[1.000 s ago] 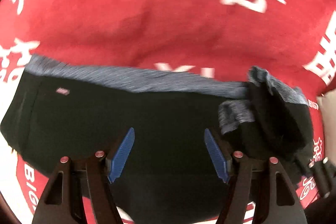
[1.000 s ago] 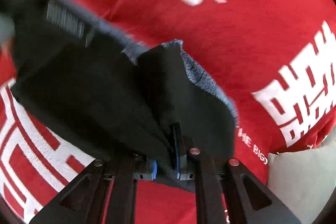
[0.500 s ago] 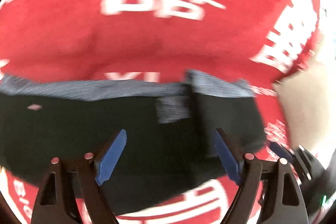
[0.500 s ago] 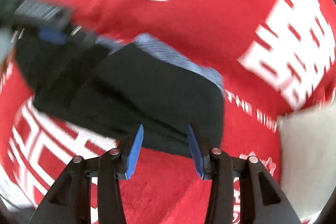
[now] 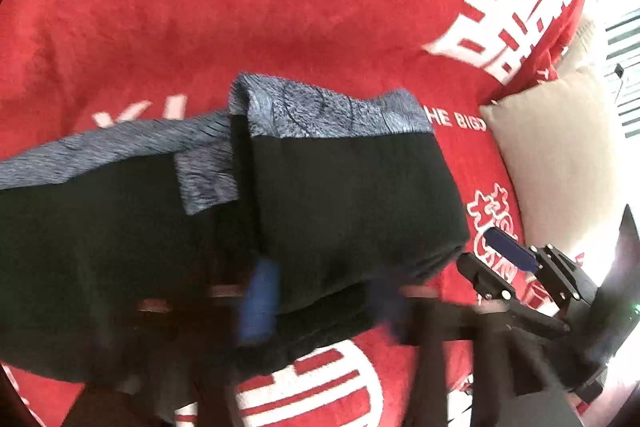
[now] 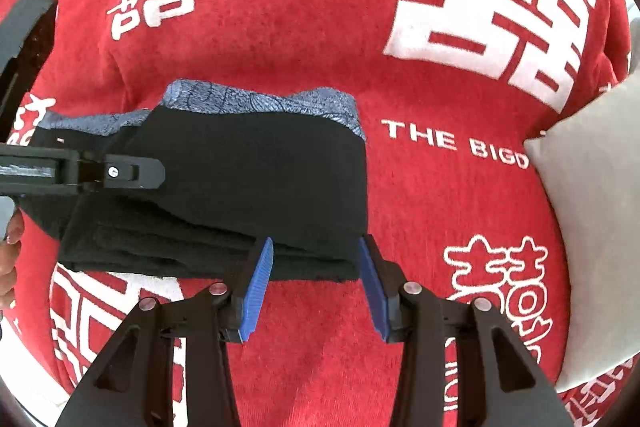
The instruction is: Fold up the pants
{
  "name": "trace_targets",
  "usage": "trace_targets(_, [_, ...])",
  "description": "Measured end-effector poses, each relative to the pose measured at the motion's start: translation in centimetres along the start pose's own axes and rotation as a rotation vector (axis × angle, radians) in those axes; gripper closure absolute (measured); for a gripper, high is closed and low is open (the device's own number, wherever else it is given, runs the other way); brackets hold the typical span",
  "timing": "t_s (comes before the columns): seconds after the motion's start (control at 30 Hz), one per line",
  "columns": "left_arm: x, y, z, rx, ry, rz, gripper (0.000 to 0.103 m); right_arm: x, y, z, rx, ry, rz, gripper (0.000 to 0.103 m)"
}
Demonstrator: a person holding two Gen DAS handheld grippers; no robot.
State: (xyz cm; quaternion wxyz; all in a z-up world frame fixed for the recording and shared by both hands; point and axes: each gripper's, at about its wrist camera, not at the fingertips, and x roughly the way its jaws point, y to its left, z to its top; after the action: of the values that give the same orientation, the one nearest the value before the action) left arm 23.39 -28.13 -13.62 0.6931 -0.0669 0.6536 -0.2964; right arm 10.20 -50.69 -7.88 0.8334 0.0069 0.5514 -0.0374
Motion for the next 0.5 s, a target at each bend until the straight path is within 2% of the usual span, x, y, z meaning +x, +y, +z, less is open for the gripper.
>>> trace_targets(0.1, [-1.5, -0.9, -0.3, 0.018, -0.032, -0.046, 0.099, -0.2, -0.6, -0.3, 0.029, 0.013, 0.007, 0.055])
trace_targets(0.23, [-3.4, -0.7, -2.4, 0.028, -0.041, -0.015, 0.099, -1.0, -1.3, -0.5, 0.045, 0.013, 0.006, 0.056])
trace_targets(0.37, [-0.8, 2.5, -5.2, -0.049, 0.025, 0.040, 0.099, -0.6, -1.3, -0.9, 0.036, 0.039, 0.011, 0.055])
trace_targets(0.43, [0.0, 3.5, -5.7, -0.090, 0.000, 0.012, 0.099, 0.0, -0.9, -1.2, 0.029, 0.057, 0.020, 0.055])
trace_targets(0.5, [-0.1, 3.2, -5.6, -0.080, -0.028, 0.032, 0.098, 0.4, -0.6, -1.5, 0.022, 0.070, 0.025, 0.056])
